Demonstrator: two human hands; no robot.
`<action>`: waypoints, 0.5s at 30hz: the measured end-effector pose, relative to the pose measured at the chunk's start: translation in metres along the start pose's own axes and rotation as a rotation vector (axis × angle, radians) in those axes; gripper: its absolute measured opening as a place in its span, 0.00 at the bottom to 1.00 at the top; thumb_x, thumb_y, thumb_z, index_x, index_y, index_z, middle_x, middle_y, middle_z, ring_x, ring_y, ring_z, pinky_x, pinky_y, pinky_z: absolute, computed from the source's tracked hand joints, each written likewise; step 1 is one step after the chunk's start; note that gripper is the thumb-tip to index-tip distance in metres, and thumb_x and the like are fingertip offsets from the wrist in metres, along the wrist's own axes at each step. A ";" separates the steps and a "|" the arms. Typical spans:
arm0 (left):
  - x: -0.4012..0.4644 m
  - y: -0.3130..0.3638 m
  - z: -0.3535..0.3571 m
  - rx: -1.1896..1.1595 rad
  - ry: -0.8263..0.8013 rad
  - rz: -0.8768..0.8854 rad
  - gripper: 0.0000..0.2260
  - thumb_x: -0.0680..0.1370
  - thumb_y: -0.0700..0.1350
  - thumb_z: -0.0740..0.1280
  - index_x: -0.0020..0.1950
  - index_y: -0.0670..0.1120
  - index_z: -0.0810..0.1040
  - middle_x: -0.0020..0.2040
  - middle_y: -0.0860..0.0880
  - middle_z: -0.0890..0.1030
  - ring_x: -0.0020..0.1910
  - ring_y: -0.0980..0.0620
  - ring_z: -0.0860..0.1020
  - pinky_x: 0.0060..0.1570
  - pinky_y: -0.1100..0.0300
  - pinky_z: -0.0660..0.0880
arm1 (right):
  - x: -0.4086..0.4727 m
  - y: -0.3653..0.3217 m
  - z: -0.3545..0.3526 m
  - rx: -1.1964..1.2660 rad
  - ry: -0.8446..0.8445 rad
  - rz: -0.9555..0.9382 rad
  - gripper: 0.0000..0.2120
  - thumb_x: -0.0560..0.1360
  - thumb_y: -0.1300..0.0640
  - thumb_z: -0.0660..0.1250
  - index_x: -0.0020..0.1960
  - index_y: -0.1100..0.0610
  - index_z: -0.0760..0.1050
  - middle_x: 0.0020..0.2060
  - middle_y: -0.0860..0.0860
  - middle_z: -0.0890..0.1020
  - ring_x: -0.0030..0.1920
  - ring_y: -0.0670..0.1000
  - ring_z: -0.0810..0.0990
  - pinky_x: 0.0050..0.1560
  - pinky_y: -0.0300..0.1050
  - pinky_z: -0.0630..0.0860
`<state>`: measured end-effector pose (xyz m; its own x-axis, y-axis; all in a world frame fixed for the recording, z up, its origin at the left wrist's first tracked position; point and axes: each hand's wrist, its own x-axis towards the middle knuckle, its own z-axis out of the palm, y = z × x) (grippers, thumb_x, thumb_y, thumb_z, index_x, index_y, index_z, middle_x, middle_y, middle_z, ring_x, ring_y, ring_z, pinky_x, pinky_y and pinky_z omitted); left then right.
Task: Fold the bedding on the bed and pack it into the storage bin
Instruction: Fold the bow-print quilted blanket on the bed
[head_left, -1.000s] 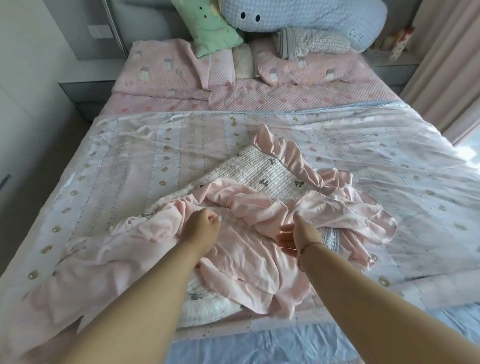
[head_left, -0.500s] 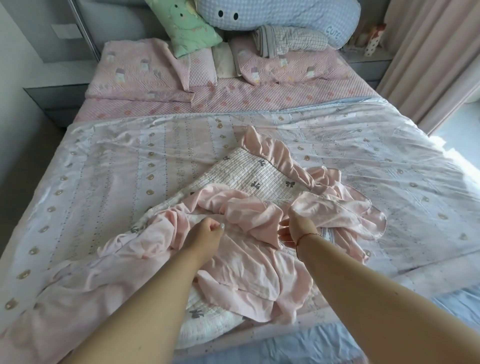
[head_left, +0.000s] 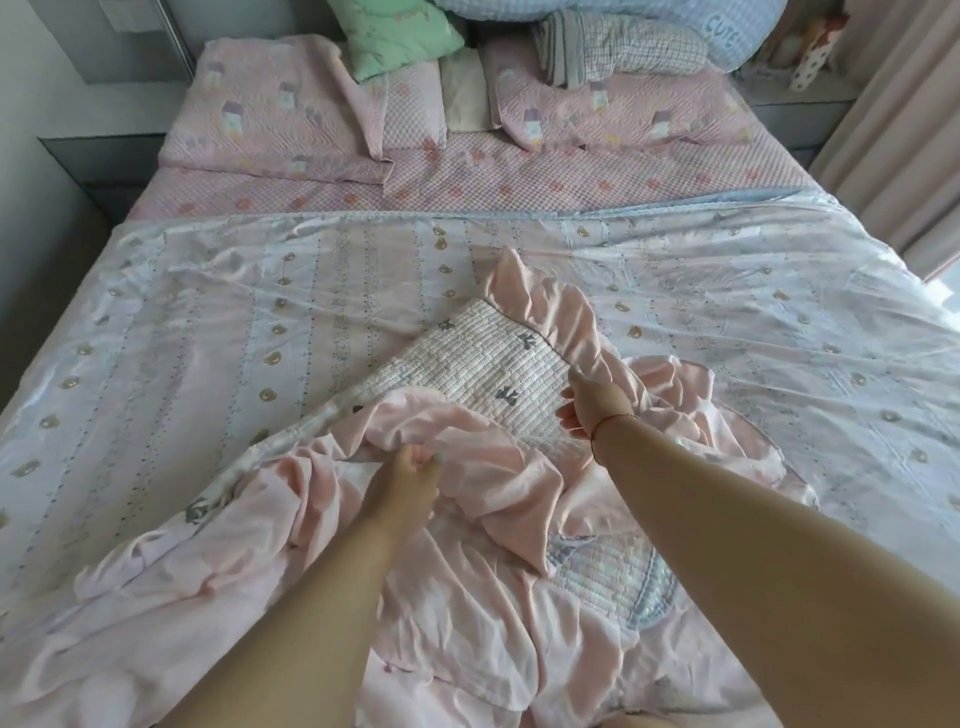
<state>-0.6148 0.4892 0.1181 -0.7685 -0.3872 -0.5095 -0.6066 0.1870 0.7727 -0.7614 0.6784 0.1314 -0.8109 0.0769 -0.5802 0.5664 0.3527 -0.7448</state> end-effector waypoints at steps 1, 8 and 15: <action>0.009 0.003 0.007 0.010 0.003 -0.002 0.13 0.78 0.52 0.62 0.57 0.46 0.73 0.42 0.46 0.80 0.41 0.47 0.78 0.45 0.51 0.76 | 0.015 -0.001 -0.005 -0.030 0.011 -0.019 0.17 0.80 0.44 0.56 0.48 0.58 0.72 0.31 0.54 0.77 0.28 0.50 0.72 0.29 0.41 0.69; 0.082 0.038 0.029 0.282 0.208 0.060 0.16 0.80 0.50 0.62 0.64 0.44 0.73 0.61 0.47 0.76 0.55 0.50 0.74 0.48 0.57 0.68 | 0.119 0.000 -0.031 -0.405 0.028 -0.039 0.26 0.78 0.44 0.60 0.71 0.55 0.66 0.43 0.47 0.76 0.41 0.49 0.75 0.44 0.41 0.71; 0.173 0.040 0.017 0.454 0.280 0.007 0.27 0.78 0.56 0.63 0.72 0.42 0.67 0.71 0.43 0.71 0.70 0.43 0.68 0.66 0.50 0.67 | 0.183 0.008 -0.005 -0.693 -0.022 -0.172 0.25 0.71 0.29 0.54 0.43 0.50 0.73 0.38 0.53 0.77 0.31 0.50 0.73 0.37 0.44 0.74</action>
<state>-0.7755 0.4444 0.0540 -0.7267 -0.5992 -0.3360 -0.6764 0.5385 0.5025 -0.9064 0.7002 0.0208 -0.8731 -0.0495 -0.4851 0.2007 0.8702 -0.4500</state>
